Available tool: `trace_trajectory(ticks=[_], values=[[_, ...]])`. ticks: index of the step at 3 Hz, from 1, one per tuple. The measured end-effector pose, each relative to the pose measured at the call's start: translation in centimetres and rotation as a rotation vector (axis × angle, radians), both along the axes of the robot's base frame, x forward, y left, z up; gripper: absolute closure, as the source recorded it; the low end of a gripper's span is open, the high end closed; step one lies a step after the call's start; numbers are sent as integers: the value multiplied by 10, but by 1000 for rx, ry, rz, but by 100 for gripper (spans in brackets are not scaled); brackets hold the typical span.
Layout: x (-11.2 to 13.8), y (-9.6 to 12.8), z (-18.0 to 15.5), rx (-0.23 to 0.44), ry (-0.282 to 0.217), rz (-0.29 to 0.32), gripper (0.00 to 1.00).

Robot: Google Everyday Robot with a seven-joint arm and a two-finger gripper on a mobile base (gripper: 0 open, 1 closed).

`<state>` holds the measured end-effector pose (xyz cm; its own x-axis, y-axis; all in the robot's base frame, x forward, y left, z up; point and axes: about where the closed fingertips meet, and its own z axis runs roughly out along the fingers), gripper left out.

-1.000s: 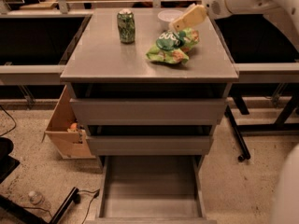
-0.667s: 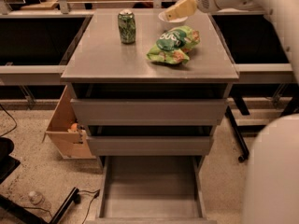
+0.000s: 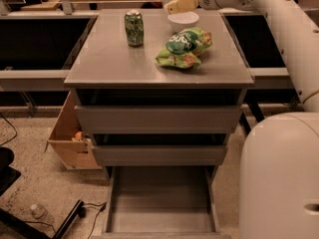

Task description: Place green can into bottom drawer

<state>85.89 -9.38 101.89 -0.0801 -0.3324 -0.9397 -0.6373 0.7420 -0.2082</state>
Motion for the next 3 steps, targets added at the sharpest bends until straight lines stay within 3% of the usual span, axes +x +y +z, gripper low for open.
trace_trajectory(ticks=[1,2,3], values=[[15,24,-13,24,-19,43,0],[38,65,-43,64,-9,107,0],[51,84,-58,84,10,122,0]])
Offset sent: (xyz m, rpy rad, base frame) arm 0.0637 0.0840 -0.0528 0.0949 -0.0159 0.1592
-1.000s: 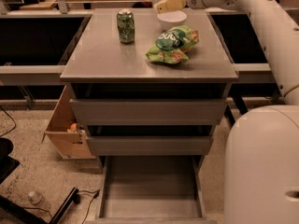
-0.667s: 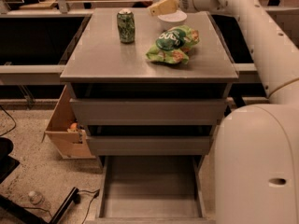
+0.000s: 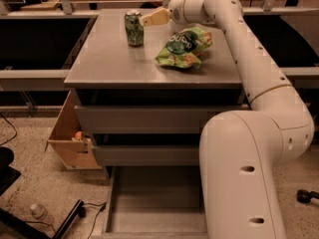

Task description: Place green can into bottom drawer

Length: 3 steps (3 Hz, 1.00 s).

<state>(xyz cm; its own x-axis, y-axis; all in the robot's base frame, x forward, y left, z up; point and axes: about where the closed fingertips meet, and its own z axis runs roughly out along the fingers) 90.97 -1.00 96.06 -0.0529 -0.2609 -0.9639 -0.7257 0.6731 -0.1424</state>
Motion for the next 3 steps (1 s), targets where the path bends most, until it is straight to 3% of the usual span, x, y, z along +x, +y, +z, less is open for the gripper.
trace_trajectory(ticks=[2,3], values=[[18,63,-32,30,82,17,0],[26,79,-36,39,78,16,0]])
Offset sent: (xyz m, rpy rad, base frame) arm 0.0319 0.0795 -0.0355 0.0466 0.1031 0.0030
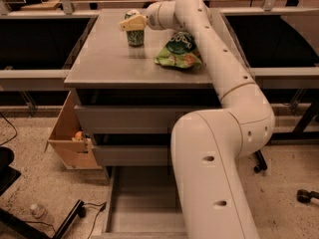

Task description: Place green can into bottom drawer

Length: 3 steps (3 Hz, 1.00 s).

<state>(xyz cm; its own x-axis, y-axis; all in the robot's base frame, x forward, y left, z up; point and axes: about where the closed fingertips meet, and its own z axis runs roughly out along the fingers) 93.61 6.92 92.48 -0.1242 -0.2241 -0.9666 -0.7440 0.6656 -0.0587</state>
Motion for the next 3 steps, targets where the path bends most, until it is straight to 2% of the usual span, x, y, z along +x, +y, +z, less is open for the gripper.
trace_trajectory(ticks=[1,3], values=[[9,10,-5,-17,-10,-17,19],[13,15,-11,-38,1,-26,66]])
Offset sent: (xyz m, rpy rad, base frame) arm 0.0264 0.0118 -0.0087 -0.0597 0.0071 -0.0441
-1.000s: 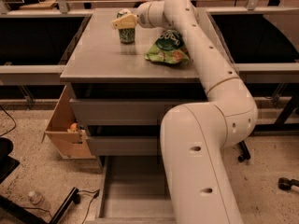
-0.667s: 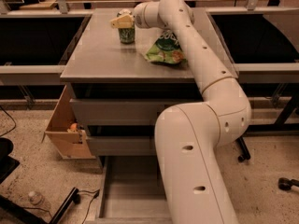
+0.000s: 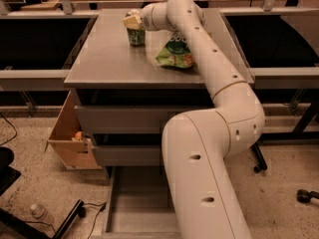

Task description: Place green can into bottom drawer

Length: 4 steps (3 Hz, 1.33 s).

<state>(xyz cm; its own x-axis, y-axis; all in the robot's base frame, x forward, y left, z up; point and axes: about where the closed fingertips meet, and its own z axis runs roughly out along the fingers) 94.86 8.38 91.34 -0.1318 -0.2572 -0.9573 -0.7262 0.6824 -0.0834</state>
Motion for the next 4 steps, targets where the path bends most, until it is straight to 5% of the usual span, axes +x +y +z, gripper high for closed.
trace_trajectory(ticks=[1,2,3,4], values=[[0,0,0,0,0,0,89],[-8,-5,12,-8,-10,24,100],[-35,-27,61,37,-47,79,100],[-81,-90,120,47,-52,53,100]])
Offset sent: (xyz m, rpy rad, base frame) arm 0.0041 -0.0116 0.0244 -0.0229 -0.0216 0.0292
